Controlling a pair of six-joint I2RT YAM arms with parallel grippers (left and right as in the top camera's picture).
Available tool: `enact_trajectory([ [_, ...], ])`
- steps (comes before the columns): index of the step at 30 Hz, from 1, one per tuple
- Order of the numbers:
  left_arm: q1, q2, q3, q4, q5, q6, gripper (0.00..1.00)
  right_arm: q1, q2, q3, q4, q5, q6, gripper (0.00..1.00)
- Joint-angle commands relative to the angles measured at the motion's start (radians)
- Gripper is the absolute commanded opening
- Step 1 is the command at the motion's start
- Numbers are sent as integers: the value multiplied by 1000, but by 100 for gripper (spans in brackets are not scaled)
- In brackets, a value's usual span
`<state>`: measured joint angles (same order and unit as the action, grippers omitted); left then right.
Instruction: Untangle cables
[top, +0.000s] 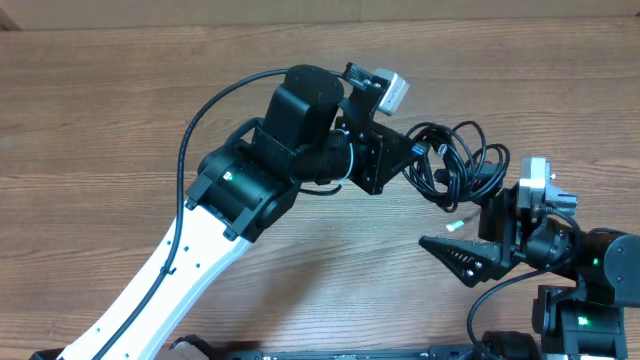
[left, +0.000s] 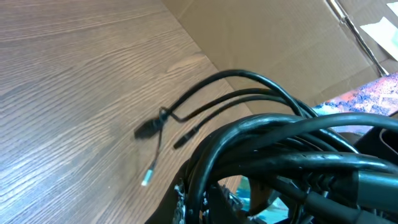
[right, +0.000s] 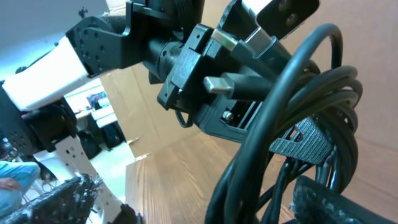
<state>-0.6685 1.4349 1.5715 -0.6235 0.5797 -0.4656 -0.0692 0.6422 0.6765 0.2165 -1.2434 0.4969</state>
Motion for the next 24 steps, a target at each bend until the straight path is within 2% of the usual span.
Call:
enact_trajectory([
  [1,31,5,9,3,-5,-7,4,7,-11,10,5,-9,0,100],
  [6,71,5,9,-8,-6,6,4,7,-11,10,-16,-8,-1,100],
  [13,81,5,9,-63,-5,278,4,7,-11,10,-24,34,0,100],
  [24,81,5,9,-256,16,435,4,7,-11,10,-15,317,32,100],
])
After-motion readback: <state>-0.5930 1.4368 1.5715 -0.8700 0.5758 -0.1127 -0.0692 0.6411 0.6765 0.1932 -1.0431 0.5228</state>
